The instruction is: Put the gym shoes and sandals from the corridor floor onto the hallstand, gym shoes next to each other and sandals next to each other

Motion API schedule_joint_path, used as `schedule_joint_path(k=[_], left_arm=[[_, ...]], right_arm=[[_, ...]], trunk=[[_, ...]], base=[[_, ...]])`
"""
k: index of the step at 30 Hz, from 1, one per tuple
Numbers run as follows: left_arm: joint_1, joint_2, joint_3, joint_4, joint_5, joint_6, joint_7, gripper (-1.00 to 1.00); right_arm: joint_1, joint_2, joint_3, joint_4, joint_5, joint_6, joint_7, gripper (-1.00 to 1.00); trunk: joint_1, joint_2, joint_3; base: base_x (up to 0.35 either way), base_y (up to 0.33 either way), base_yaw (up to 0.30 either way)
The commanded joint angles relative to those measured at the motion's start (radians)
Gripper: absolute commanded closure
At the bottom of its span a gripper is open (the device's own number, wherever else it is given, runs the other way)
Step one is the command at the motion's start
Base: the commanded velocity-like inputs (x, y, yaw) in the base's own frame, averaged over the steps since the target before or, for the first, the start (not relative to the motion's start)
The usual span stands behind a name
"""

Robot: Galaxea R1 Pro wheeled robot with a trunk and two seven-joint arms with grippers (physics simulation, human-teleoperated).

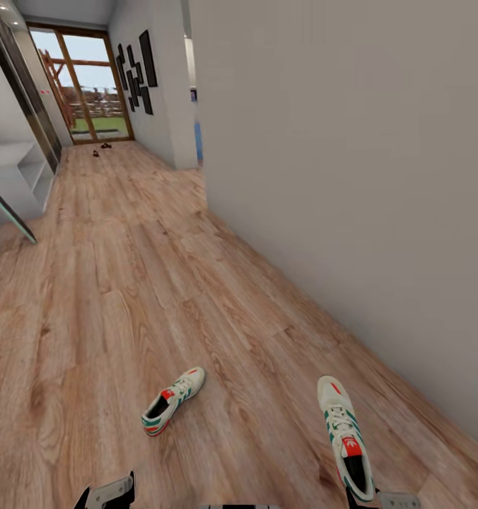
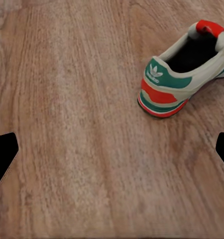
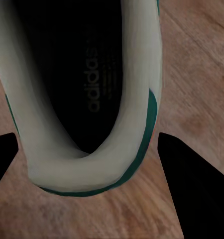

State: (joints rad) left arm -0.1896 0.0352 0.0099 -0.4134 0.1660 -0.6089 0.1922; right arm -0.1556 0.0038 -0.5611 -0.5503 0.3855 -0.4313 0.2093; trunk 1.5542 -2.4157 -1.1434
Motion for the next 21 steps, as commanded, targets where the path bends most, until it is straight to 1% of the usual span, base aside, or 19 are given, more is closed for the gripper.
schedule_joint_path(k=[1, 21], left_arm=[[-0.001, 0.0, -0.002, 0.001, 0.004, -0.003, 0.001, -1.0], [-0.001, 0.0, -0.001, 0.001, 0.004, -0.003, 0.001, -1.0]], right_arm=[[-0.001, 0.001, -0.008, 0.0, 0.004, -0.004, 0.009, 1.0], [-0.001, 0.001, -0.008, -0.002, 0.004, -0.004, 0.009, 1.0]], trunk=[[0.0, 0.0, -0.001], [0.0, 0.0, -0.001]], base=[[0.0, 0.0, 0.278], [0.0, 0.0, 0.278]])
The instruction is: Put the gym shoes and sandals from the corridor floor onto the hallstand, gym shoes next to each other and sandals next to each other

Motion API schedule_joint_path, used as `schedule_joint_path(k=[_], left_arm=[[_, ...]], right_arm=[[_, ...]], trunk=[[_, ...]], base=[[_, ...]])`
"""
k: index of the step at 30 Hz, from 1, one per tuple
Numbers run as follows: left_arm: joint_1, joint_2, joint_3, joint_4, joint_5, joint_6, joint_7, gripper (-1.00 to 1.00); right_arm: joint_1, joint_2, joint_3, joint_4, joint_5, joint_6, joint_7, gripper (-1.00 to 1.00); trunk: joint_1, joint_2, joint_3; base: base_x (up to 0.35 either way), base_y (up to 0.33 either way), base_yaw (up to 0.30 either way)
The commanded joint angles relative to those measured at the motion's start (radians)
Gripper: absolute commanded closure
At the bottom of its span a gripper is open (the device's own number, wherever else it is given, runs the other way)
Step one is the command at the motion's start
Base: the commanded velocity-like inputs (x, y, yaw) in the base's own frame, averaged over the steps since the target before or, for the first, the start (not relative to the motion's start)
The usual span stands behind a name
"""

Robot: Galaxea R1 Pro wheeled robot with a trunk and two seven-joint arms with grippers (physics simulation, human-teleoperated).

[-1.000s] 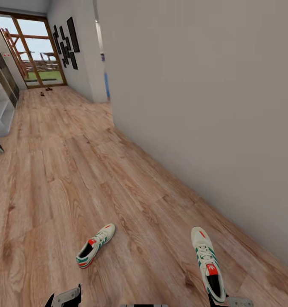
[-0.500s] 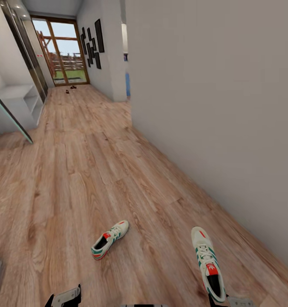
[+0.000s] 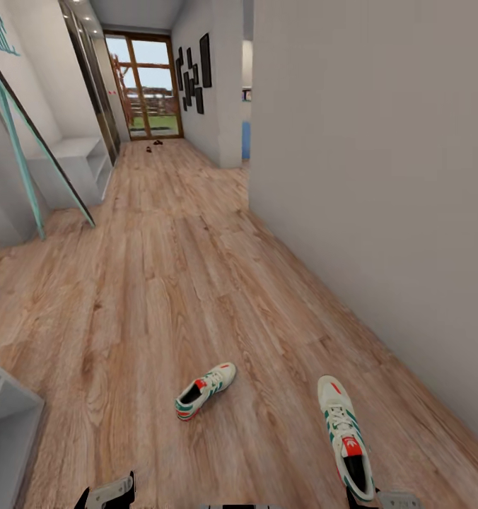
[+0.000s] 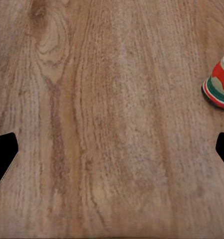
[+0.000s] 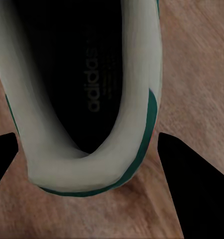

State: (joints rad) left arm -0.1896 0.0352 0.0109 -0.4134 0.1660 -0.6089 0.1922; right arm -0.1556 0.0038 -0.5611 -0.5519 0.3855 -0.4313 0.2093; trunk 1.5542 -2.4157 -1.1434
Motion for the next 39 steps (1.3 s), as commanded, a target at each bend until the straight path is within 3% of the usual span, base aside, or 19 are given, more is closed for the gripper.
schedule_joint_path(k=[1, 9, 30, 39], left_arm=[[-0.001, 0.0, -0.002, 0.001, 0.004, -0.003, 0.001, -1.0], [-0.001, 0.0, -0.003, 0.001, 0.004, -0.003, 0.001, -1.0], [-0.001, 0.001, -0.003, 0.001, 0.001, -0.002, 0.001, -1.0], [-0.001, 0.0, -0.005, 0.001, -0.007, -0.002, 0.0, -1.0]], right_arm=[[-0.001, 0.001, -0.008, 0.0, 0.004, -0.004, 0.009, 1.0], [-0.001, 0.0, -0.01, -0.006, 0.003, -0.004, 0.009, 1.0], [-0.001, -0.006, -0.011, -0.014, 0.003, -0.006, 0.009, 1.0], [-0.001, -0.008, -0.011, -0.014, 0.003, -0.006, 0.011, 1.0]], trunk=[[0.0, 0.0, -0.001], [0.0, 0.0, -0.001], [0.0, 0.0, -0.001], [0.0, 0.0, -0.001]], base=[[0.0, 0.0, 0.278], [0.0, 0.0, 0.211], [0.0, 0.0, 0.012], [0.235, 0.0, 0.0]])
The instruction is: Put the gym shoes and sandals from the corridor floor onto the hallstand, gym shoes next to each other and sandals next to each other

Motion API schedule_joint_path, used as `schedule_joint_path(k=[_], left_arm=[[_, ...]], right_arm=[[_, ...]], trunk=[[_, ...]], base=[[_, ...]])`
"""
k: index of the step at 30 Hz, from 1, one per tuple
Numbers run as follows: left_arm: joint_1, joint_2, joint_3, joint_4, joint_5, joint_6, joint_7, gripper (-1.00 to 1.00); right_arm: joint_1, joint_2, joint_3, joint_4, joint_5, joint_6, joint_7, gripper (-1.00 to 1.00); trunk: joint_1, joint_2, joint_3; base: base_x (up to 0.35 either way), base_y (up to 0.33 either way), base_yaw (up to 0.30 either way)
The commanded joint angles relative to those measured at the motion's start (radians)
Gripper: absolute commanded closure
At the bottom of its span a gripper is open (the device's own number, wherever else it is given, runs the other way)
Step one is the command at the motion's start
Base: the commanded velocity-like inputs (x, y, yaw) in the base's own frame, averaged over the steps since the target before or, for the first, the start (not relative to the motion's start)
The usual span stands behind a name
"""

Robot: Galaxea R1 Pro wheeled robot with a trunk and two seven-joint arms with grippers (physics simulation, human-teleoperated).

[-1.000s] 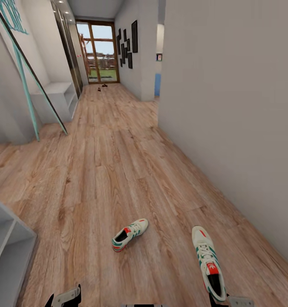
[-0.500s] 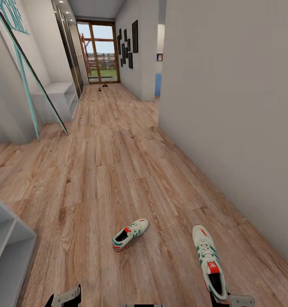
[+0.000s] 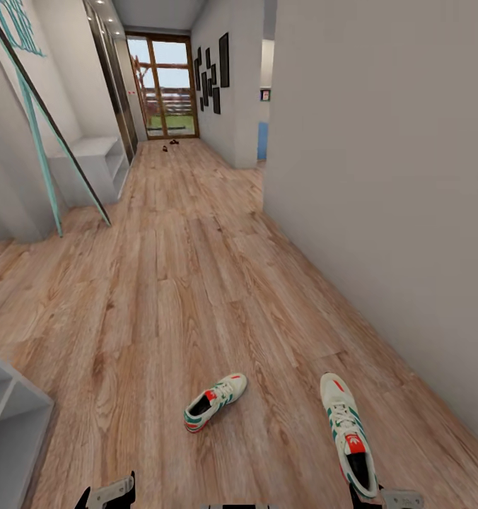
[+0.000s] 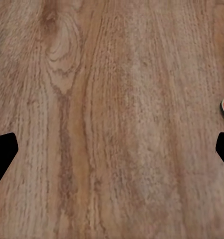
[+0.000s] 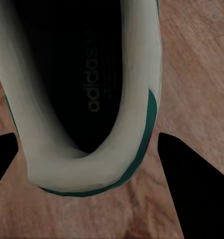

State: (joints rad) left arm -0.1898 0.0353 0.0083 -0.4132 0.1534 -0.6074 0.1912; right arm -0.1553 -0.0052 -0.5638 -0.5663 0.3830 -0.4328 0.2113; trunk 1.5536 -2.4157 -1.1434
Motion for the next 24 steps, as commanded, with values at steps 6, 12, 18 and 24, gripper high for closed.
schedule_joint_path(k=[6, 12, 18, 24], left_arm=[[0.0, 0.0, -0.003, 0.001, 0.003, -0.003, 0.001, -1.0], [0.0, 0.0, -0.003, 0.001, 0.003, -0.003, 0.001, -1.0], [0.0, 0.0, -0.002, 0.001, 0.004, -0.003, 0.001, -1.0], [-0.001, 0.002, -0.01, -0.001, -0.005, -0.003, -0.008, -1.0]], right_arm=[[-0.001, 0.001, -0.008, 0.0, 0.005, -0.004, 0.008, 1.0], [-0.001, 0.001, -0.008, 0.001, 0.005, -0.004, 0.008, 1.0], [-0.001, 0.001, -0.008, 0.002, 0.006, -0.004, 0.007, 1.0], [-0.001, -0.001, -0.008, 0.004, 0.007, -0.002, 0.009, 1.0]], trunk=[[0.0, 0.0, -0.001], [0.0, 0.0, -0.001], [0.0, 0.0, -0.001], [0.0, 0.0, -0.001]], base=[[0.326, -0.009, 0.0], [0.3, -0.111, 0.0], [0.282, -0.158, 0.0], [0.247, -0.136, 0.0]])
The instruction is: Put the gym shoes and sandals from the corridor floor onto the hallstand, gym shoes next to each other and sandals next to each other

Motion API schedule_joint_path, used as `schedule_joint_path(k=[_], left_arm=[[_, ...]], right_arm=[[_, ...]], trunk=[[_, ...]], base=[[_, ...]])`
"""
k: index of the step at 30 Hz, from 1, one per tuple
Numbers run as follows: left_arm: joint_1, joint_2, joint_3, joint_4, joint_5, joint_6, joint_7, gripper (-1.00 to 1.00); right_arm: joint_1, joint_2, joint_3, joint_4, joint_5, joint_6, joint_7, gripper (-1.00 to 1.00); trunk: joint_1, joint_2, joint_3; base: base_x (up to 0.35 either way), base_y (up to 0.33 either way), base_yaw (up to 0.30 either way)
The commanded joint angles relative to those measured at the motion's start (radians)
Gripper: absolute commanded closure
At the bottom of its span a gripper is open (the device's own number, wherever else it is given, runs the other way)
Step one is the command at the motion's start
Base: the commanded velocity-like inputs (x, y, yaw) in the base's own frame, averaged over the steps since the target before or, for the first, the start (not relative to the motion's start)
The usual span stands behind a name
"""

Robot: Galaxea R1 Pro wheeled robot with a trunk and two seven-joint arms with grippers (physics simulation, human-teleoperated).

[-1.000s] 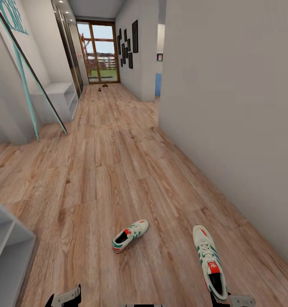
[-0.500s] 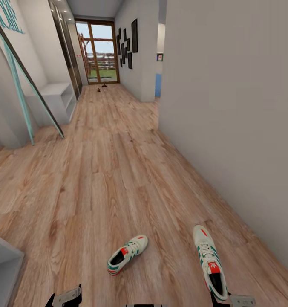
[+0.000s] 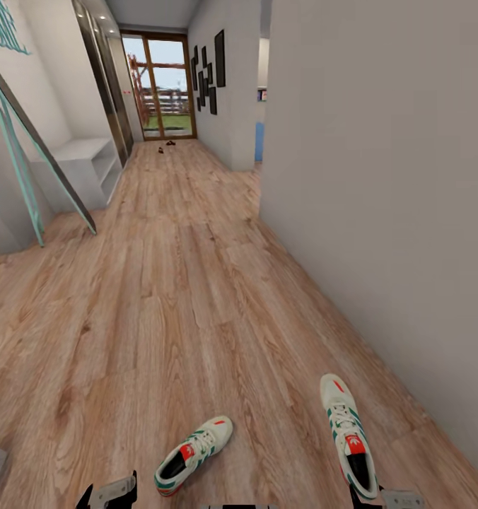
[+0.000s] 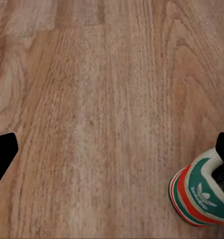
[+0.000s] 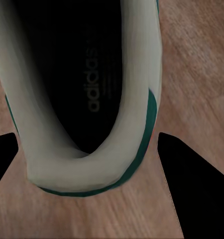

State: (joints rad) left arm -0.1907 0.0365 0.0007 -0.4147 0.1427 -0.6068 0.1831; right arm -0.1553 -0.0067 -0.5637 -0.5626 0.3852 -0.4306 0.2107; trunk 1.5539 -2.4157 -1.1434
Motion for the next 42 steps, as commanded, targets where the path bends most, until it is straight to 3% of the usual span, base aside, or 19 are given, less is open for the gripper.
schedule_joint_path(k=[1, 3, 4, 5, 7, 8, 10, 11, 12, 17, 42], left_arm=[[-0.001, 0.001, -0.004, -0.001, 0.001, -0.003, -0.003, -1.0], [-0.006, 0.005, -0.009, -0.002, -0.025, 0.0, -0.02, -1.0], [-0.009, 0.019, -0.013, -0.002, -0.072, 0.004, -0.051, -1.0], [-0.017, 0.066, -0.016, -0.009, -0.194, 0.029, -0.186, -1.0], [-0.034, 0.084, -0.016, -0.016, -0.242, 0.063, -0.275, -1.0], [-0.117, 0.102, -0.019, -0.024, -0.313, 0.194, -0.482, -1.0], [-0.166, 0.107, -0.02, -0.024, -0.351, 0.264, -0.571, -1.0], [-0.205, 0.107, -0.019, -0.025, -0.408, 0.312, -0.638, -1.0], [-0.218, 0.104, -0.019, -0.023, -0.454, 0.326, -0.66, -1.0], [-0.224, 0.1, -0.017, -0.016, -0.476, 0.332, -0.669, -1.0], [-0.227, 0.093, -0.021, -0.027, -0.485, 0.337, -0.685, -1.0]], right_arm=[[-0.001, 0.001, -0.008, 0.001, 0.005, -0.004, 0.01, 1.0], [-0.001, 0.0, -0.009, 0.001, 0.006, -0.004, 0.01, 1.0], [-0.001, 0.0, -0.009, 0.0, 0.005, -0.003, 0.01, 1.0], [-0.001, -0.001, -0.008, -0.005, 0.003, -0.002, 0.012, 1.0], [-0.001, -0.002, -0.008, -0.015, 0.003, -0.001, 0.011, 1.0], [-0.002, -0.002, -0.007, -0.072, 0.002, 0.006, 0.013, 1.0], [-0.005, -0.001, -0.004, -0.087, 0.002, 0.007, 0.012, 1.0], [-0.007, 0.002, -0.003, -0.092, 0.001, 0.006, 0.012, 1.0], [-0.007, 0.001, -0.002, -0.092, 0.002, 0.006, 0.014, 1.0], [-0.007, -0.001, 0.0, -0.09, 0.006, 0.004, 0.014, 1.0], [-0.007, 0.004, 0.0, -0.092, 0.006, 0.004, 0.013, 1.0]], trunk=[[0.0, 0.0, -0.001], [0.0, 0.0, -0.001], [0.0, 0.0, -0.001], [0.0, 0.0, -0.001], [0.0, 0.0, -0.001], [0.0, 0.0, -0.001], [0.0, 0.0, -0.001], [0.0, 0.0, -0.001], [0.0, 0.0, -0.001], [0.0, 0.0, -0.001], [0.0, 0.0, -0.007]], base=[[0.132, -0.065, 0.0], [0.087, -0.042, 0.0], [0.035, -0.017, 0.0], [0.009, -0.004, 0.0], [0.006, -0.003, 0.0], [0.0, 0.0, 0.0], [0.0, 0.0, 0.0], [0.0, 0.0, 0.0], [0.0, 0.0, 0.0], [0.0, 0.0, 0.0], [0.036, 0.003, 0.0]])
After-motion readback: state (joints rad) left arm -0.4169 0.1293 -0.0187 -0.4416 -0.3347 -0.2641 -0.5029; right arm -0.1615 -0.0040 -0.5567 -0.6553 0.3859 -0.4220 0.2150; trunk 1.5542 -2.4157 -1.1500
